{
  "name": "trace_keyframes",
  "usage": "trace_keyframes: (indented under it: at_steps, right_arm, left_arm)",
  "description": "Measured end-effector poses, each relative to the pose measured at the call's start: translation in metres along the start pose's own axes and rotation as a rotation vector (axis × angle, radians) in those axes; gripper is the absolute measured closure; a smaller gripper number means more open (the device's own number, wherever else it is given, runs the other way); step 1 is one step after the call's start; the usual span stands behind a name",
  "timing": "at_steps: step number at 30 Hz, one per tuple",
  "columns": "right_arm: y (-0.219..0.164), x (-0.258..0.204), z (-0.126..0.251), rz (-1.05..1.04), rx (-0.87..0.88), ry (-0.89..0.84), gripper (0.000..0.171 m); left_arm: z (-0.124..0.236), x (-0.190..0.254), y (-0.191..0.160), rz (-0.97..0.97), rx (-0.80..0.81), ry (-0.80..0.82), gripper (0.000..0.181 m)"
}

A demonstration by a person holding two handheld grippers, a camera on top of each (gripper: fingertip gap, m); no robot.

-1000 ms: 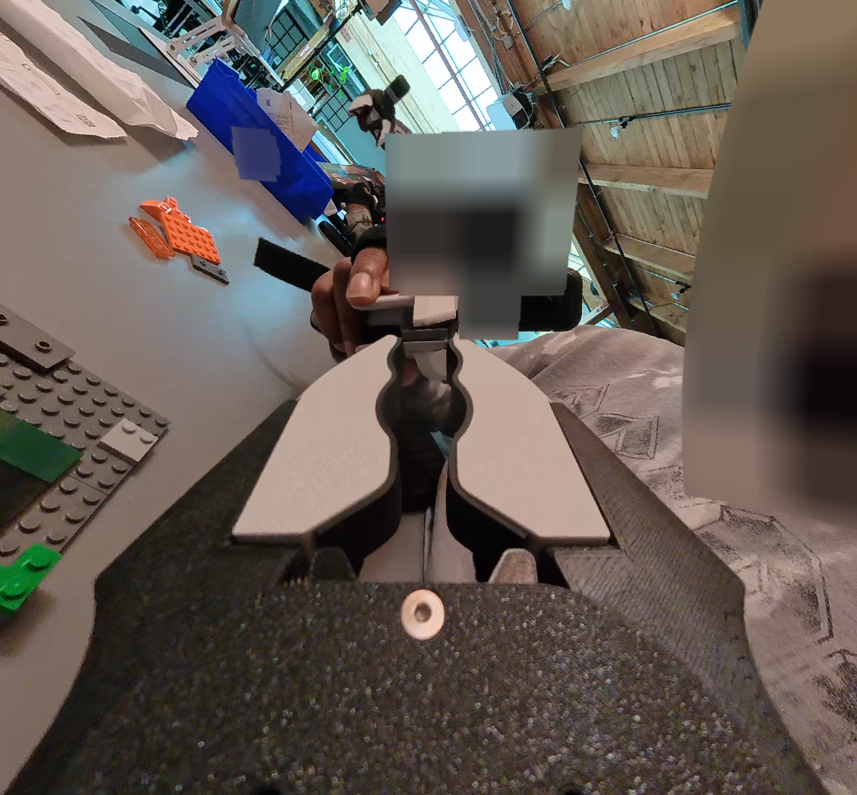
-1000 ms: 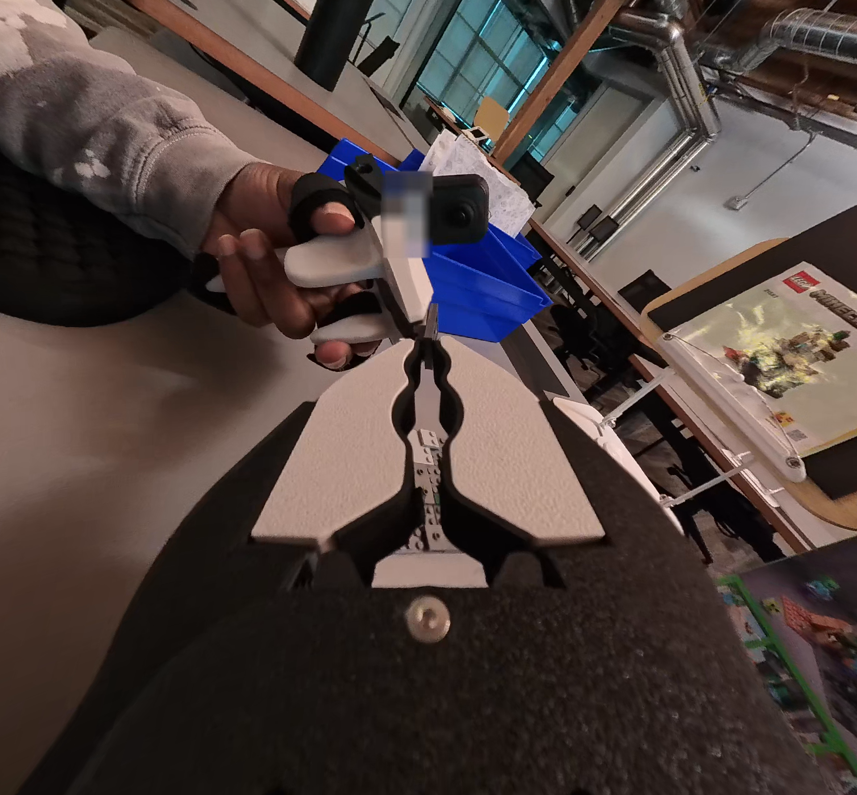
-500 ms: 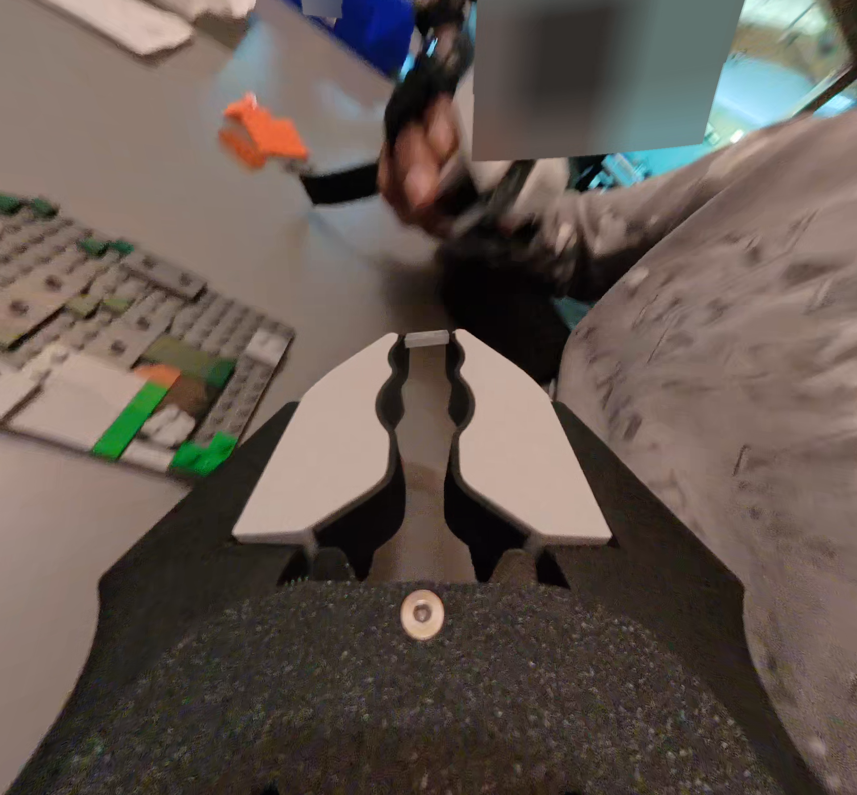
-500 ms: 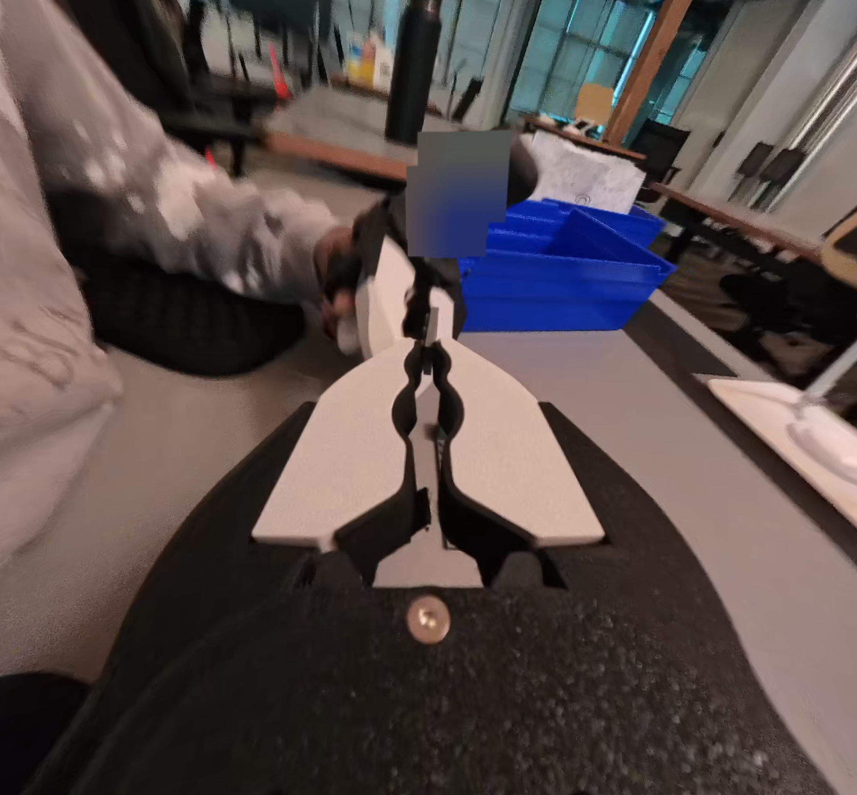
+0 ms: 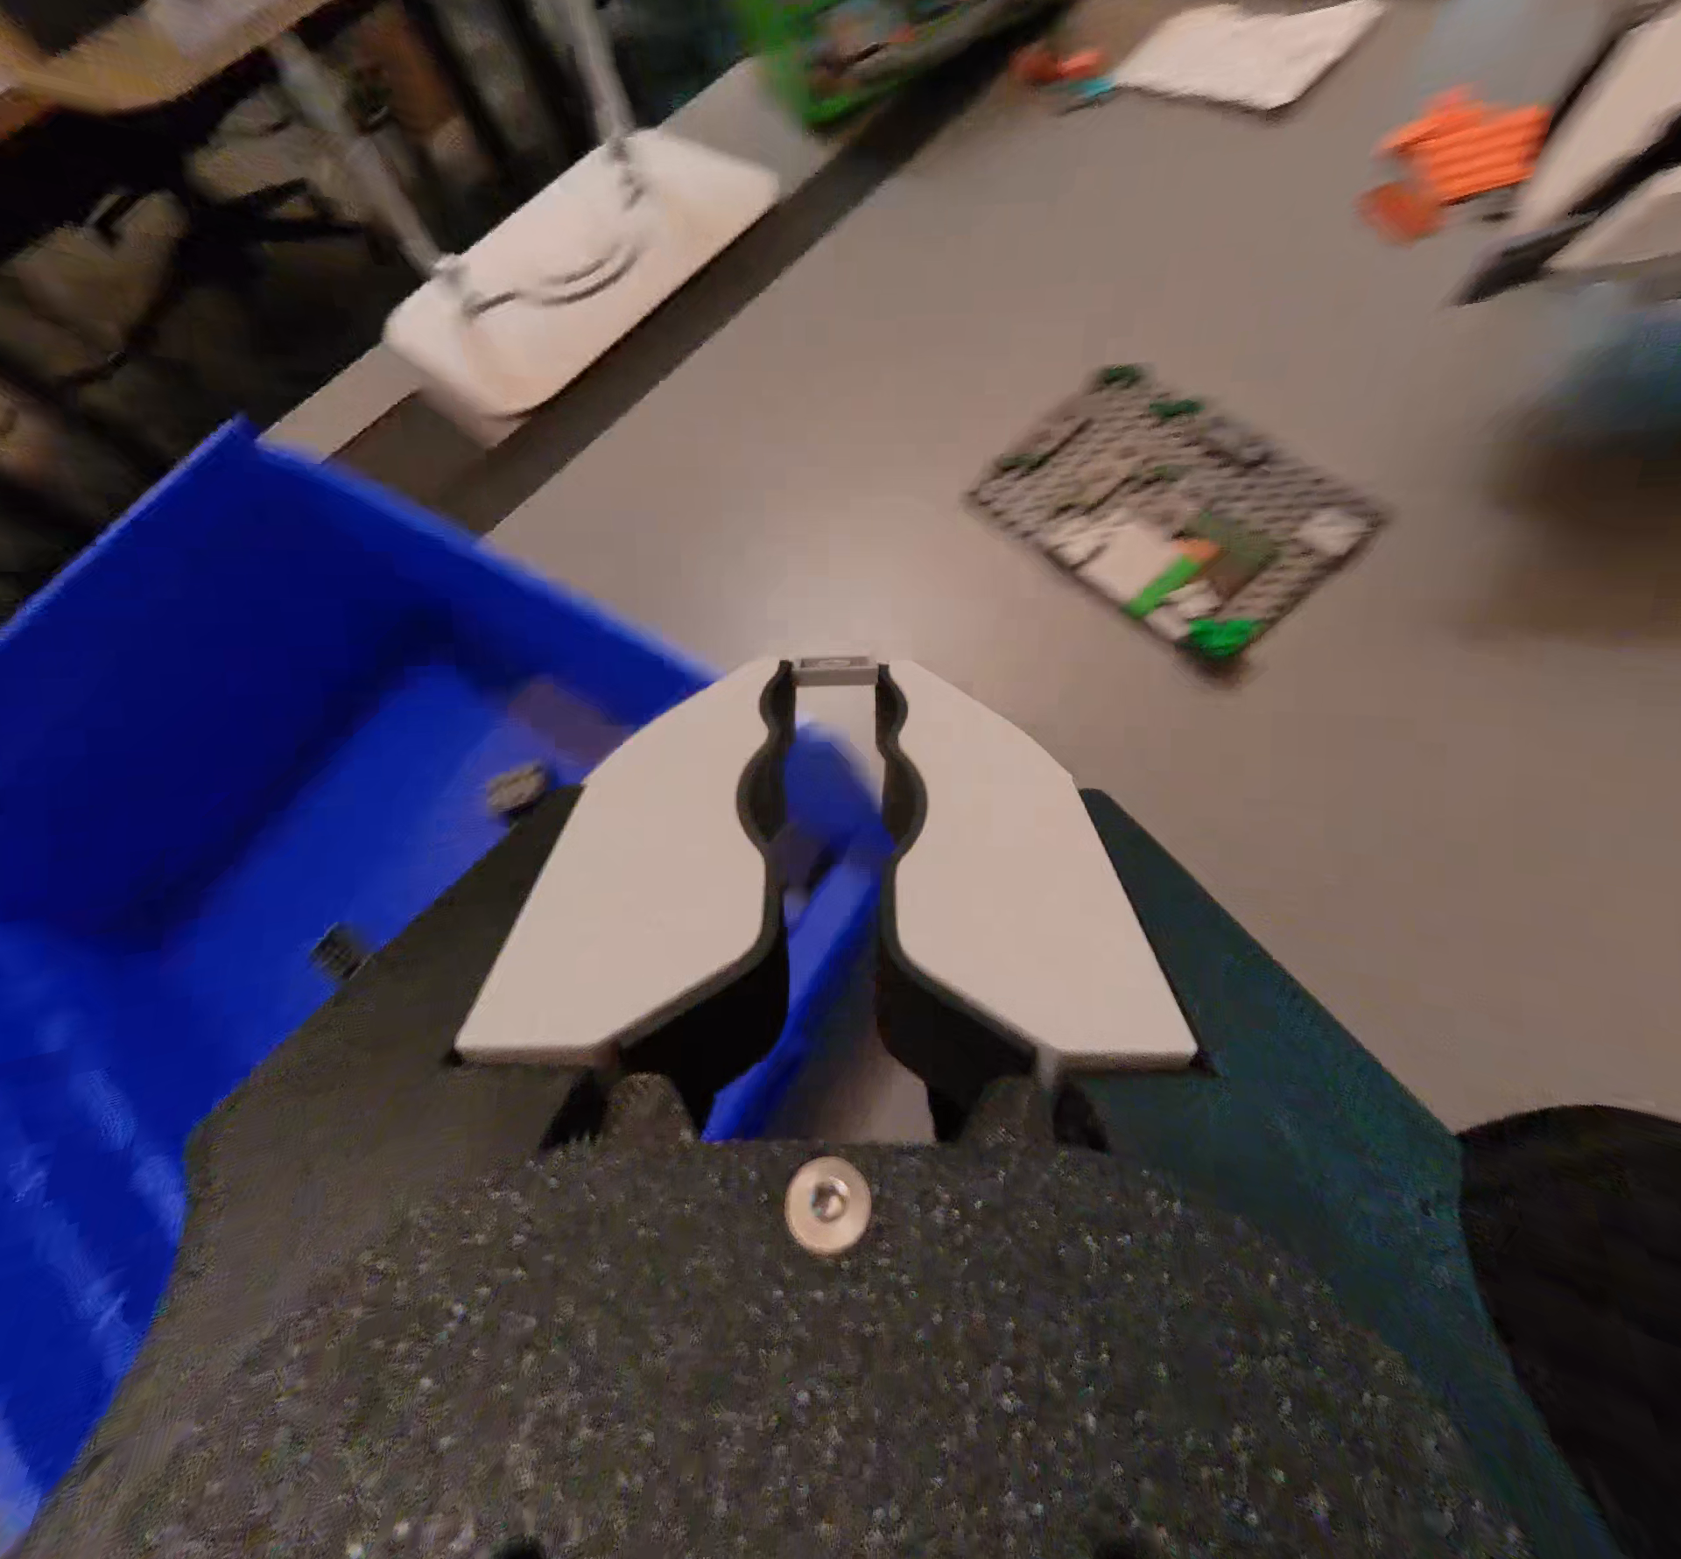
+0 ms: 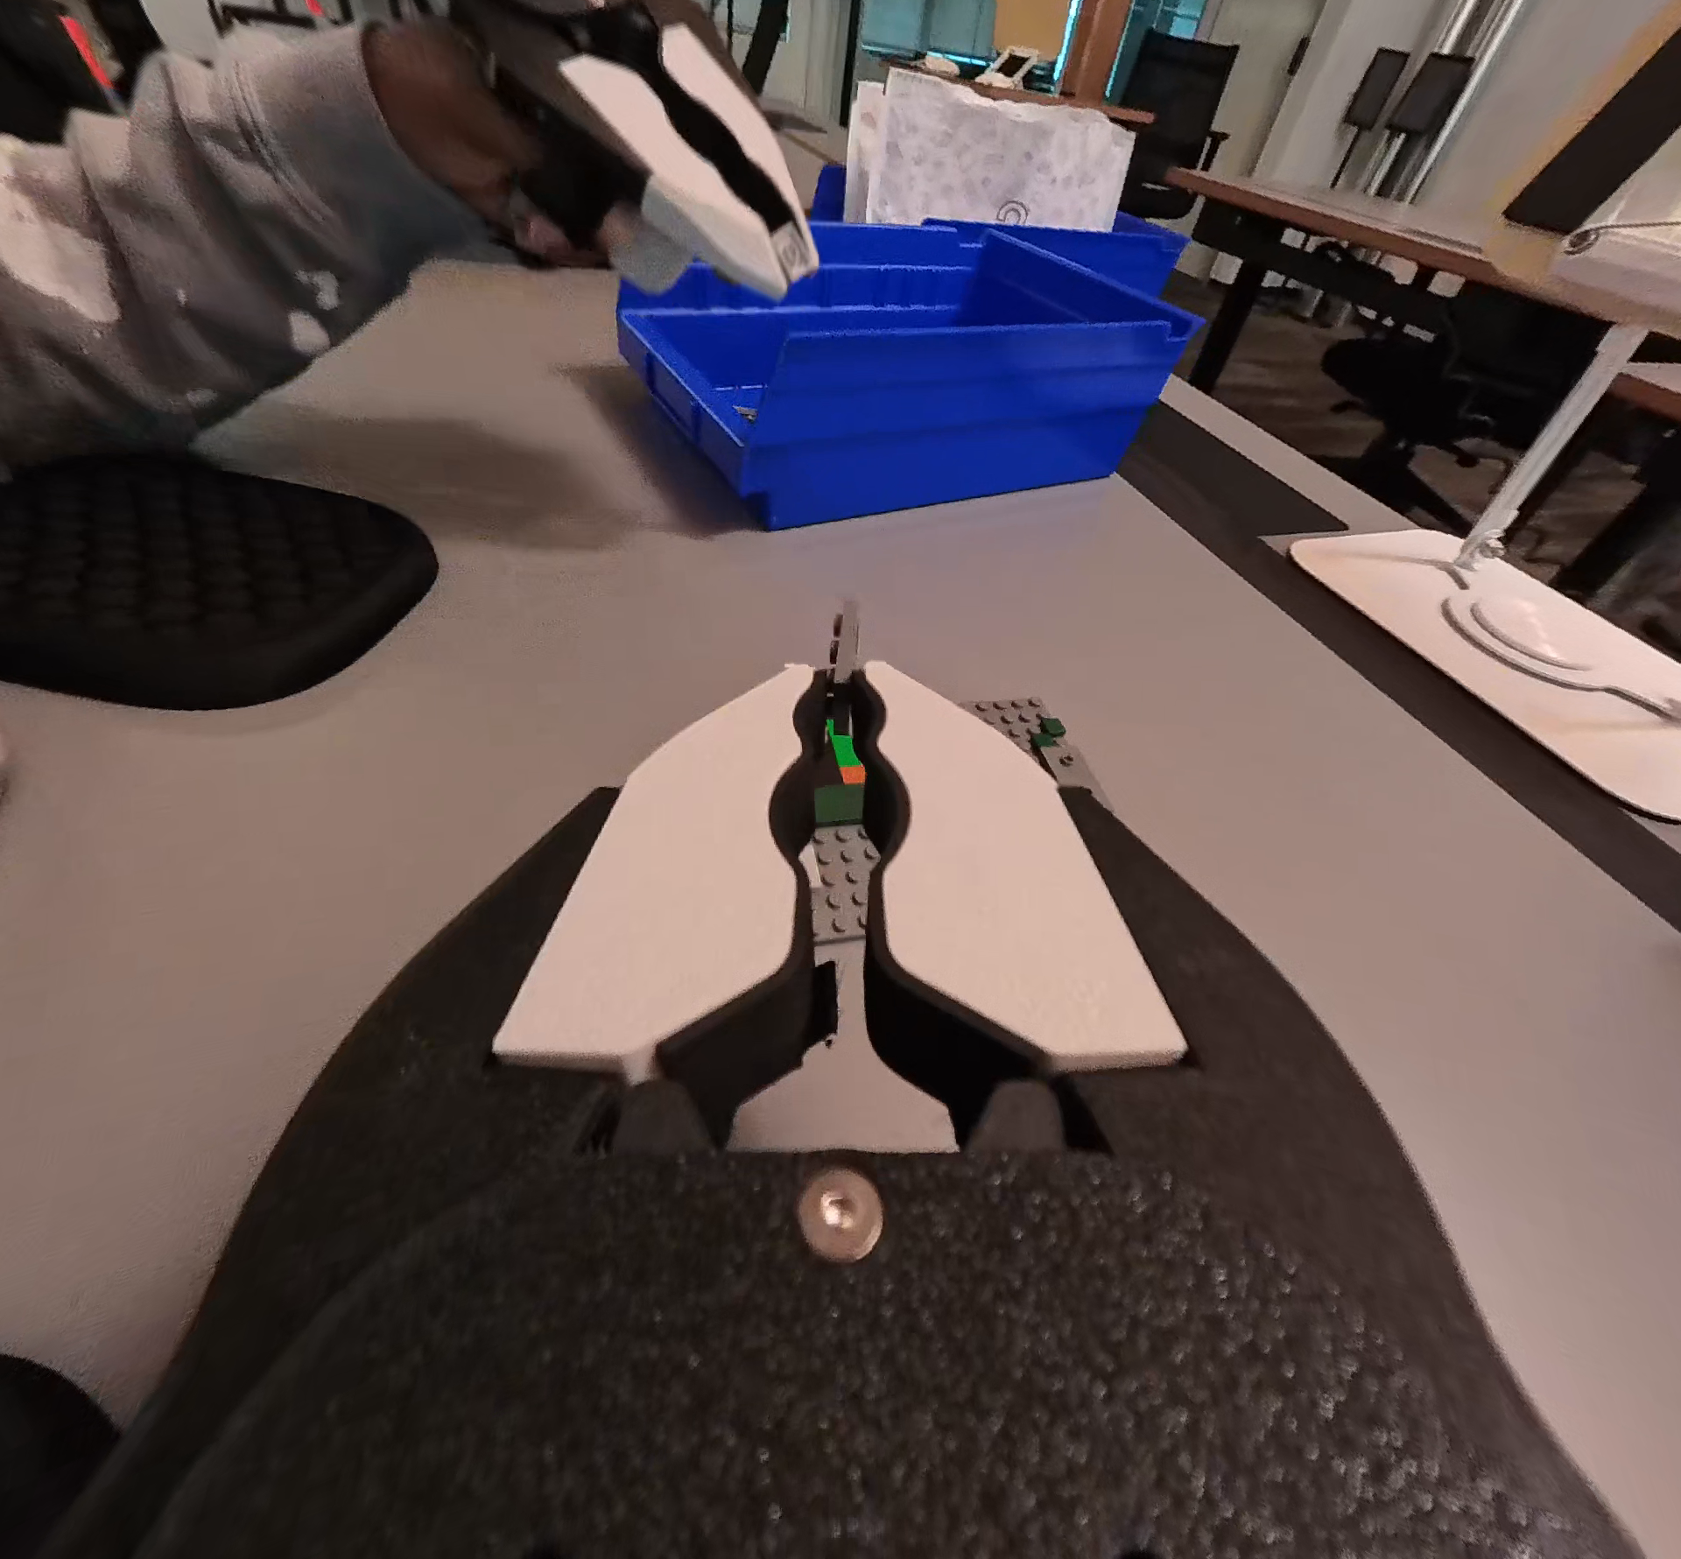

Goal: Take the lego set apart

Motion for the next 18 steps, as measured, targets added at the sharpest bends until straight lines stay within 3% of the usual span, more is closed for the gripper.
trace_keyframes:
  at_steps: [4, 8, 14, 18]
  right_arm:
    - [-0.003, -0.006, -0.004, 0.017, -0.021, 0.013, 0.167]
    - [-0.005, -0.013, -0.008, 0.037, -0.041, 0.031, 0.167]
    - [-0.006, -0.019, -0.013, 0.029, -0.049, 0.05, 0.167]
    - [-0.002, -0.021, -0.014, 0.009, -0.032, 0.061, 0.167]
  left_arm:
    - [0.011, -0.047, -0.041, 0.07, -0.166, 0.121, 0.165]
    - [0.004, -0.061, -0.067, 0.069, -0.236, 0.189, 0.164]
    - [0.001, -0.058, -0.06, -0.025, -0.203, 0.233, 0.135]
    - [0.008, -0.033, -0.034, -0.071, -0.094, 0.171, 0.139]
Point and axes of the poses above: each gripper's, where its closed fingertips meet, z back along the fingers, y out of its top, x = y × z across the jaws, the point moved 1 cm from there along z, back along the fingers, and after that the axes turned 5 degrees about -x, right-handed, at the moved point
